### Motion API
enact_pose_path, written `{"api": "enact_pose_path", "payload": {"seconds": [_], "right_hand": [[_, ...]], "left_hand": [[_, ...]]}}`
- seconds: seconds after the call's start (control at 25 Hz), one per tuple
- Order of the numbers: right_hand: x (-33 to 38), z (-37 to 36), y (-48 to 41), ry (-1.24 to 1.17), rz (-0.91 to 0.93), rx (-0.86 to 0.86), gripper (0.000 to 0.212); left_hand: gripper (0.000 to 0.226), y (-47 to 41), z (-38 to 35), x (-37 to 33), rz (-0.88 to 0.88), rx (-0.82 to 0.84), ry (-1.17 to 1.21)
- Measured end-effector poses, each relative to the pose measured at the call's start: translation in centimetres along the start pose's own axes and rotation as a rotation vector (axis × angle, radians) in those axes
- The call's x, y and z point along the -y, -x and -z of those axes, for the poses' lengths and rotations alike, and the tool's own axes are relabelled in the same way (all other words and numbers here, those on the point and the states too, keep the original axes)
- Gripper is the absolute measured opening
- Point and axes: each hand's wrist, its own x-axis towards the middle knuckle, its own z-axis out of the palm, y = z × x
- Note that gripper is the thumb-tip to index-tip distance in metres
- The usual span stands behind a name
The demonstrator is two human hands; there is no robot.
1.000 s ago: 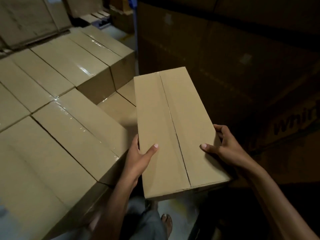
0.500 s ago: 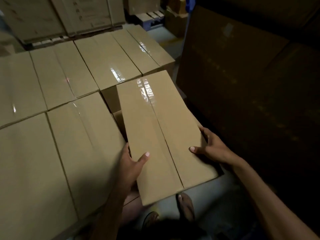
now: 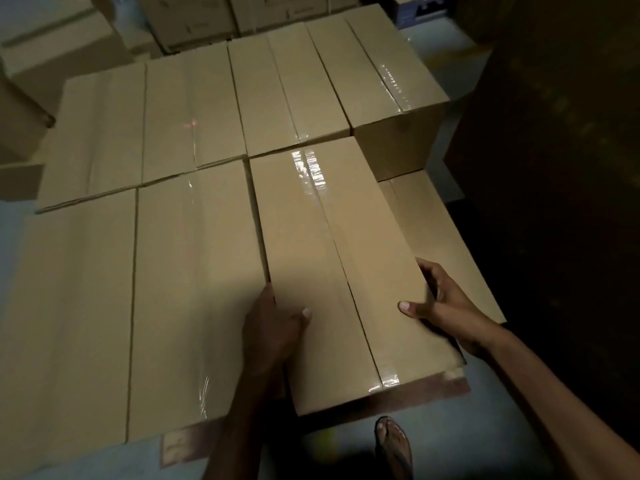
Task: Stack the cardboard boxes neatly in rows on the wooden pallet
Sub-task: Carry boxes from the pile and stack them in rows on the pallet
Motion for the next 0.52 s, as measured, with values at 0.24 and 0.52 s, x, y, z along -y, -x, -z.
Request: {"api": "enact_pose_path", "payload": {"seconds": [0.24,0.52], "right_hand": [[-1.7,-0.4,-4.4,0.002,0.053,0.031,0.083],[-1.4,-1.0,-5.3,0.083,0.037,0.063,0.081]], "left_hand": [[0.071,-3.5,-1.2,0.6,0.014,-0.061,-0.151],[0.077,-2.4,-1.1,2.7,-0.102,-0.186,-0.260]]}}
